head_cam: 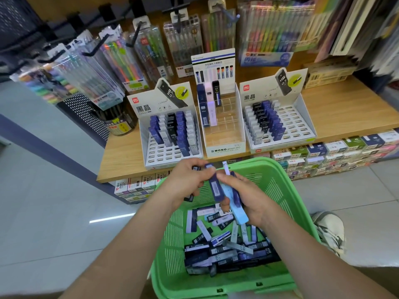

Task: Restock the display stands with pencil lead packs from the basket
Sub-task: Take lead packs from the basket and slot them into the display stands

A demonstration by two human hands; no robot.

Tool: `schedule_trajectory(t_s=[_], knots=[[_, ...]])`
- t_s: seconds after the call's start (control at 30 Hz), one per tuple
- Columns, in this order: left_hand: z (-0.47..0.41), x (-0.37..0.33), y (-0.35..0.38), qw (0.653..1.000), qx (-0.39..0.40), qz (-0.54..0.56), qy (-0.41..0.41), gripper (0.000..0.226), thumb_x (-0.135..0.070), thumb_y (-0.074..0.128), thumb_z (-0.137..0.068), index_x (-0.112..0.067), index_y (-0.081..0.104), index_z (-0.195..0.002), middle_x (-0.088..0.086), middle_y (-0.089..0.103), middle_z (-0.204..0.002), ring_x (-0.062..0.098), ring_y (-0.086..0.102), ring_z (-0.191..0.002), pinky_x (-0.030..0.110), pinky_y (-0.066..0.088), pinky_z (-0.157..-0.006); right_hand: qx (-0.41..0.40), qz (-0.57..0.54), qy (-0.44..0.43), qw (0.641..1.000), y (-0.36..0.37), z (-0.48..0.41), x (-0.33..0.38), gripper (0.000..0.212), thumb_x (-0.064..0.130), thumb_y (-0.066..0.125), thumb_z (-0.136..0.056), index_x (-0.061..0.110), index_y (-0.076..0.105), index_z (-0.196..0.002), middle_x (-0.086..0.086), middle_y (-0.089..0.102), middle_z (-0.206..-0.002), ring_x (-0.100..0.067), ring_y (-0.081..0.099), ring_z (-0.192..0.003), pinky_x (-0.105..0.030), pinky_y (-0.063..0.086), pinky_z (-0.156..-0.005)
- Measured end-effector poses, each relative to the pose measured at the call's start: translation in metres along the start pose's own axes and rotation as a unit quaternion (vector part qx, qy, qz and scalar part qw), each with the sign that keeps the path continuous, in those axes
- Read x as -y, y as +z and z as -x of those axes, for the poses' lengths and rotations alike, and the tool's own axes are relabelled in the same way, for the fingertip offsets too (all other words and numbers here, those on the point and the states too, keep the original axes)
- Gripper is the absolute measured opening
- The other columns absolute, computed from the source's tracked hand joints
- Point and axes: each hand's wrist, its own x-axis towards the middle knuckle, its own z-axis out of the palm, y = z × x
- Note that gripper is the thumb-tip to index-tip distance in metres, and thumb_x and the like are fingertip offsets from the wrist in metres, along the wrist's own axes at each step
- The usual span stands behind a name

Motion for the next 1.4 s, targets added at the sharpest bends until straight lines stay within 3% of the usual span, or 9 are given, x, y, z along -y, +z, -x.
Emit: schedule_trajectory(t_s=[0.23, 0.3, 0.43, 0.53, 0.77, 0.93, 1.1, 1.23, 1.4], knots=[[0.005, 0.001, 0.002, 0.931, -0.079, 0.356, 0.005, 0.016, -0.017, 0.047, -0.100, -0.008, 0.059, -0.093, 0.006, 0.056, -0.069, 0.014, 0.051, -0.056, 0.030, 0.048, -0.057, 0.026, -0.086, 0.005, 0.996, 0.019, 0.001, -0.010, 0.066, 0.033, 0.081, -0.063, 0.010, 0.059, -0.120, -0.005, 0.070, -0.079, -0.010, 0.049, -0.045, -0.021, 0.045, -0.042], [0.006, 0.000, 0.007, 0.909, -0.111, 0.402, 0.008, 0.021, -0.018, 0.044, -0.102, -0.006, 0.058, -0.092, 0.008, 0.058, -0.069, 0.018, 0.054, -0.060, 0.039, 0.054, -0.066, 0.034, -0.079, 0.002, 0.996, 0.029, 0.001, -0.011, 0.056, 0.029, 0.083, -0.065, 0.011, 0.062, -0.113, 0.002, 0.064, -0.070, -0.009, 0.049, -0.046, -0.021, 0.044, -0.042], [0.009, -0.001, 0.007, 0.886, -0.141, 0.441, 0.035, 0.023, -0.015, 0.040, -0.103, -0.006, 0.054, -0.087, 0.008, 0.057, -0.061, 0.013, 0.051, -0.045, 0.024, 0.048, -0.045, 0.006, -0.054, -0.013, 0.998, 0.041, -0.001, -0.009, 0.045, 0.009, 0.082, -0.065, 0.011, 0.062, -0.106, -0.003, 0.060, -0.073, -0.011, 0.048, -0.045, -0.022, 0.042, -0.043], [0.010, -0.002, 0.007, 0.891, -0.130, 0.433, 0.038, 0.016, -0.013, 0.042, -0.102, -0.006, 0.054, -0.094, 0.006, 0.061, -0.063, 0.014, 0.053, -0.048, 0.024, 0.048, -0.047, -0.047, -0.027, -0.031, 0.998, 0.050, -0.005, -0.010, 0.028, -0.002, 0.077, -0.076, 0.012, 0.063, -0.096, -0.003, 0.060, -0.069, -0.013, 0.050, -0.045, -0.022, 0.042, -0.043], [-0.001, -0.019, -0.035, 0.956, -0.111, 0.265, 0.067, 0.008, -0.011, 0.057, -0.094, -0.009, 0.064, -0.096, 0.004, 0.067, -0.084, 0.019, 0.061, -0.080, 0.035, 0.051, -0.079, -0.054, 0.108, -0.022, 0.992, 0.058, -0.010, 0.023, 0.032, -0.005, 0.075, -0.079, 0.007, 0.061, -0.105, -0.008, 0.061, -0.073, -0.013, 0.053, -0.046, -0.023, 0.045, -0.043], [-0.017, -0.040, -0.093, 0.976, -0.121, 0.110, 0.142, 0.019, -0.003, 0.064, -0.088, -0.013, 0.068, -0.103, 0.002, 0.064, -0.066, 0.011, 0.059, -0.056, 0.021, 0.053, -0.059, -0.066, 0.200, -0.025, 0.977, 0.059, -0.018, 0.064, 0.026, -0.008, 0.069, -0.082, 0.010, 0.062, -0.099, -0.005, 0.060, -0.065, -0.014, 0.053, -0.043, -0.024, 0.046, -0.043], [-0.031, -0.047, -0.137, 0.977, -0.124, -0.118, 0.130, 0.024, -0.024, 0.082, -0.071, -0.007, 0.066, -0.079, 0.008, 0.064, -0.057, 0.013, 0.060, -0.046, 0.020, 0.050, -0.046, -0.065, 0.471, -0.068, 0.877, 0.071, -0.030, 0.107, 0.024, -0.003, 0.068, -0.083, 0.011, 0.057, -0.099, -0.004, 0.056, -0.072, -0.009, 0.056, -0.041, -0.021, 0.044, -0.040], [-0.049, -0.042, -0.151, 0.948, -0.165, -0.245, 0.117, 0.039, -0.039, 0.079, -0.073, -0.006, 0.060, -0.064, 0.004, 0.062, -0.048, 0.013, 0.056, -0.038, 0.022, 0.044, -0.038, -0.070, 0.555, -0.094, 0.824, 0.076, -0.035, 0.130, 0.027, -0.001, 0.067, -0.083, 0.005, 0.056, -0.107, -0.008, 0.053, -0.074, -0.010, 0.056, -0.041, -0.023, 0.046, -0.041], [-0.071, -0.031, -0.153, 0.942, -0.136, -0.288, 0.106, 0.013, -0.019, 0.064, -0.091, -0.009, 0.069, -0.086, 0.004, 0.071, -0.067, 0.013, 0.069, -0.058, 0.035, 0.060, -0.065, -0.039, 0.613, -0.097, 0.783, 0.065, -0.031, 0.129, 0.024, 0.002, 0.071, -0.081, 0.009, 0.057, -0.100, -0.006, 0.056, -0.063, -0.009, 0.052, -0.036, -0.020, 0.041, -0.037]])
